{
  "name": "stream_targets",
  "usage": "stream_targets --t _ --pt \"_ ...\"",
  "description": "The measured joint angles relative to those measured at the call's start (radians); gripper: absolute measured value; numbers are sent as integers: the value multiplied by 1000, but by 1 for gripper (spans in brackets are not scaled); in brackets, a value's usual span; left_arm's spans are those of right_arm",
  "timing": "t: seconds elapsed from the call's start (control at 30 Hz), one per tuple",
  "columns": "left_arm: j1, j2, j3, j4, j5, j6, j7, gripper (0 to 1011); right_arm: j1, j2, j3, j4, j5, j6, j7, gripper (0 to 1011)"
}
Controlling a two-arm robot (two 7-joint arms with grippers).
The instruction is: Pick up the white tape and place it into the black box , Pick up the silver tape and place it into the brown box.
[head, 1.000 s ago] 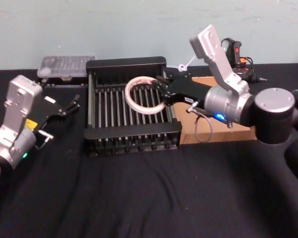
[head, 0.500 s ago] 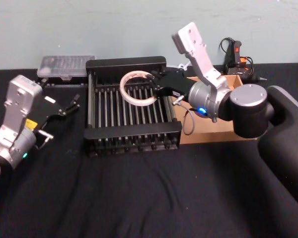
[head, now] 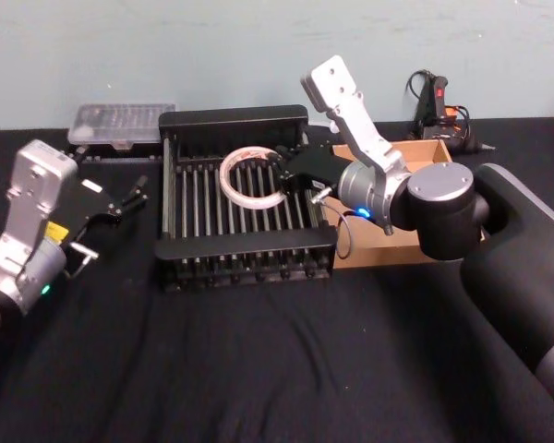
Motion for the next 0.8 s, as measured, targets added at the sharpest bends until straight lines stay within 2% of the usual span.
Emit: stream_targets --t 0.37,0.63,0.8 --pt "0 0 0 0 0 0 0 1001 0 1 1 -1 -2 1 0 114" --pt "0 0 0 0 0 0 0 1001 -1 2 0 -3 0 1 1 320" --pt "0 0 0 0 0 0 0 1001 -2 2 -1 -3 2 1 1 509"
